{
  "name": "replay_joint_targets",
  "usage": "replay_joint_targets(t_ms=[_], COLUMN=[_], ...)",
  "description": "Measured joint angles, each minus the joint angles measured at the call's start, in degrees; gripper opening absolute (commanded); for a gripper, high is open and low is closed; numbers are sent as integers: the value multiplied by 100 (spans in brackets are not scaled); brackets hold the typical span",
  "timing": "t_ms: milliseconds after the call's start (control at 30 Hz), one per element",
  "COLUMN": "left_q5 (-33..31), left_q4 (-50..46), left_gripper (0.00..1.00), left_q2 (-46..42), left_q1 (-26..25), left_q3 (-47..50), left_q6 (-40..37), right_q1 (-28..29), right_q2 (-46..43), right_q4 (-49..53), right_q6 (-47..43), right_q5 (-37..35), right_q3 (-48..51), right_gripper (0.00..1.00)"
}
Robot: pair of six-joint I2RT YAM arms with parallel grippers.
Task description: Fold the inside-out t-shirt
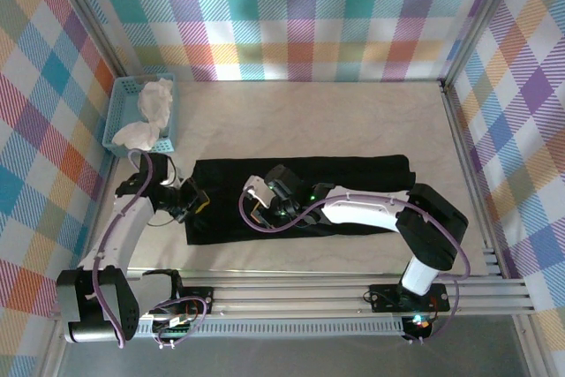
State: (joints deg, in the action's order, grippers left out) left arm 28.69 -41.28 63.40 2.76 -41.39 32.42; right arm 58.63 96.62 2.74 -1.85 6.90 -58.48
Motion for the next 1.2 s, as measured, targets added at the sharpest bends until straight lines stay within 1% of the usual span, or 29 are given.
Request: replay_joint_targets(t_ms=[33, 100, 167, 267, 333, 400, 467, 500, 533, 600, 667, 767, 833, 967, 1033, 1100, 1200], left_q5=[-46, -157, -330, -684, -887, -1056, -1158, -1217, -1274, -1340, -1333, -1333, -1381, -1633, -1753, -1932, -2240], left_q4=[7, 22, 57, 103, 140, 243, 428, 527, 678, 975, 1344, 1827, 2118, 2601, 2715, 2870, 2955], left_gripper=[15, 24, 37, 51, 57, 58, 58, 58, 58, 58, 57, 54, 53, 51, 51, 51, 55], left_q2=[-59, -177, -319, -472, -516, -540, -551, -551, -551, -529, -345, 304, 866, 1773, 2013, 2065, 2118], left_q1=[0, 0, 0, 0, 0, 0, -52, -125, -251, -625, -1064, -1401, -1427, -1427, -1425, -1421, -1340], left_q3=[96, 243, 365, 452, 457, 457, 455, 450, 444, 433, 400, 328, 319, 315, 271, 188, 153], left_q6=[42, 133, 214, 297, 339, 367, 396, 407, 422, 426, 428, 433, 444, 437, 424, 398, 313], right_q1=[-15, -39, -87, -181, -282, -365, -450, -485, -505, -520, -520, -520, -533, -616, -680, -726, -774], right_q2=[0, 0, 0, 2, 2, 2, 0, 0, 0, 7, 122, 623, 909, 1307, 1445, 1521, 1534], right_q4=[46, 149, 286, 514, 636, 743, 798, 804, 796, 717, 555, 256, 81, 76, 125, 184, 219], right_q6=[-39, -94, -153, -343, -452, -542, -621, -647, -629, -503, -240, 173, 350, 610, 680, 704, 691], right_q5=[55, 155, 229, 302, 389, 520, 737, 857, 981, 1185, 1320, 1338, 1296, 1191, 1128, 1054, 1051], right_q3=[24, 76, 122, 138, 138, 138, 138, 136, 129, 90, -103, -669, -881, -925, -890, -787, -675], right_gripper=[0, 5, 13, 27, 35, 40, 54, 57, 57, 53, 45, 35, 32, 29, 28, 29, 35])
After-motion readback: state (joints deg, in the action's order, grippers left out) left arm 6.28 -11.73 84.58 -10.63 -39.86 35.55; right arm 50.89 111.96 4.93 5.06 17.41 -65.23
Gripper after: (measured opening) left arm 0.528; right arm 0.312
